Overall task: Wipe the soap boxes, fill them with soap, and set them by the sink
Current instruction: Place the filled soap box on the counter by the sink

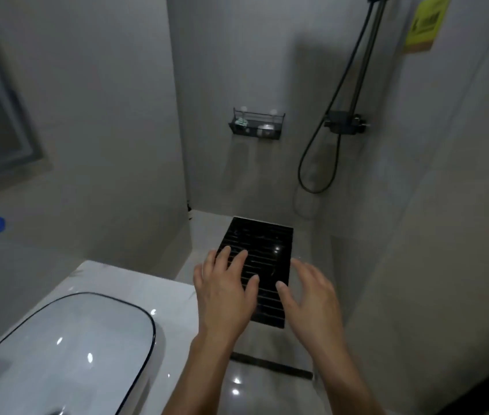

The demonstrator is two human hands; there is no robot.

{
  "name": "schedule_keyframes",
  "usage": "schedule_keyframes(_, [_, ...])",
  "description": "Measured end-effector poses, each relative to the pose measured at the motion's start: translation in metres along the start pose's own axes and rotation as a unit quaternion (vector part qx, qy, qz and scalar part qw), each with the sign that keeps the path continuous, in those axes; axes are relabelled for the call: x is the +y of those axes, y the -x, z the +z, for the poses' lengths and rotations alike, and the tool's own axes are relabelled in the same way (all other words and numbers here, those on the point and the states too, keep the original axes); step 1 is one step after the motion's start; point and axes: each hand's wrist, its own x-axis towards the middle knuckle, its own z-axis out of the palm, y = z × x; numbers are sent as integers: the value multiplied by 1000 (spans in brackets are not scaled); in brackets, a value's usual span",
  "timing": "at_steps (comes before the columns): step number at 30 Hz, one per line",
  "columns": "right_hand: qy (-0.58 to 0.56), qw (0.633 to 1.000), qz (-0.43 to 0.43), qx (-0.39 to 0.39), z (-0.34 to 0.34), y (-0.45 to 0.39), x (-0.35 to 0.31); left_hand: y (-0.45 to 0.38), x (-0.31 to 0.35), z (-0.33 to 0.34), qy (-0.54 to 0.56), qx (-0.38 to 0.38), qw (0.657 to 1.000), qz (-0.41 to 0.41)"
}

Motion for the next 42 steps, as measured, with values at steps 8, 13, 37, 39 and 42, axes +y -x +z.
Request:
schedule_keyframes(8, [12,998,28,63,-3,-74,-9,-107,4,6,-6,-10,997,79])
schedule_keyframes(13, [9,995,35,89,0,-126,-7,-161,5,23,-6,-5,995,98])
schedule_keyframes(37, [-19,1000,-20,13,23,-472,75,-436,63,182,-38,0,999,7])
schedule_keyframes(39, [-17,1000,-17,6,25,-493,81,-456,64,194,-38,-1,999,6])
schedule_keyframes(42, [-16,1000,-12,4,29,-523,90,-486,65,213,-37,-4,999,10])
